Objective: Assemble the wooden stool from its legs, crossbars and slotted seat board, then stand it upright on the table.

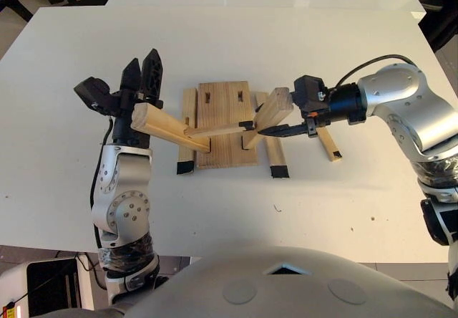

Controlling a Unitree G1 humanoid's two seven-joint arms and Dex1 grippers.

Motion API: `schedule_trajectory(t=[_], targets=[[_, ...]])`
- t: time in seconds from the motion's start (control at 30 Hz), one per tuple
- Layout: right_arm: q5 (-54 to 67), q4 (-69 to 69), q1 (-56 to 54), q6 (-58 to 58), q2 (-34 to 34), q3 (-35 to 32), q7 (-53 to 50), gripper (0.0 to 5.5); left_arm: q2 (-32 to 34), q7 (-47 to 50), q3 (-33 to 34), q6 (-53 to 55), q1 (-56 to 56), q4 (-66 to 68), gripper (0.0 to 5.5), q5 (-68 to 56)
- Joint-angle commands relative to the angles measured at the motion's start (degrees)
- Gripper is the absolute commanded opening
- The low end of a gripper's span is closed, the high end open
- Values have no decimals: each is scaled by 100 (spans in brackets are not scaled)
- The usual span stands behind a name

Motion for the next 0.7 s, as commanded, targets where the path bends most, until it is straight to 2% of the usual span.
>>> schedule_trajectory(t=[0.03,0.23,0.37,0.43,0.57,0.7], targets=[[-328,-221,278,251,-325,-26,-186,201,-140,42,-224,-67,-21,19,312,251],[-681,-572,569,99,-408,85,-506,201,-360,139,-452,-163,-21,-15,312,532],[-291,-680,657,755,-221,-36,-862,201,-340,137,-510,-110,-104,41,312,664],[-52,-587,627,1126,-107,-165,-1016,201,-286,279,-241,-101,-210,51,312,597],[144,-396,585,1531,-54,-350,-1164,201,8,778,806,-90,-680,-157,312,-343],[251,-432,563,1704,-38,-432,-1243,201,621,1242,1449,90,-1257,-509,312,-1266]])
